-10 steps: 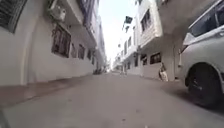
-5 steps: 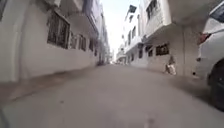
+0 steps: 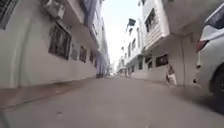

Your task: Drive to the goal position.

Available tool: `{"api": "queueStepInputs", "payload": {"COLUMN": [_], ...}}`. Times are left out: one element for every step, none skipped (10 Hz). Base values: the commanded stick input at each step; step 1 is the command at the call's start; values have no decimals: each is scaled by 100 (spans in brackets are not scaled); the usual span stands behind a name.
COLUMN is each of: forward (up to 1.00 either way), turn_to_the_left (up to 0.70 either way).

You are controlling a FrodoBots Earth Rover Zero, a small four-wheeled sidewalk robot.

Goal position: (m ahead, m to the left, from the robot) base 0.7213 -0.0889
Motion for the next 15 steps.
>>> {"api": "queueStepInputs", "payload": {"forward": [100,100,100,100,100,100,100,100,100,100,100,100,100,100,100], "turn_to_the_left": [1,1,1,1,1,1,1,1,1,1,1,1,1,1,1]}}
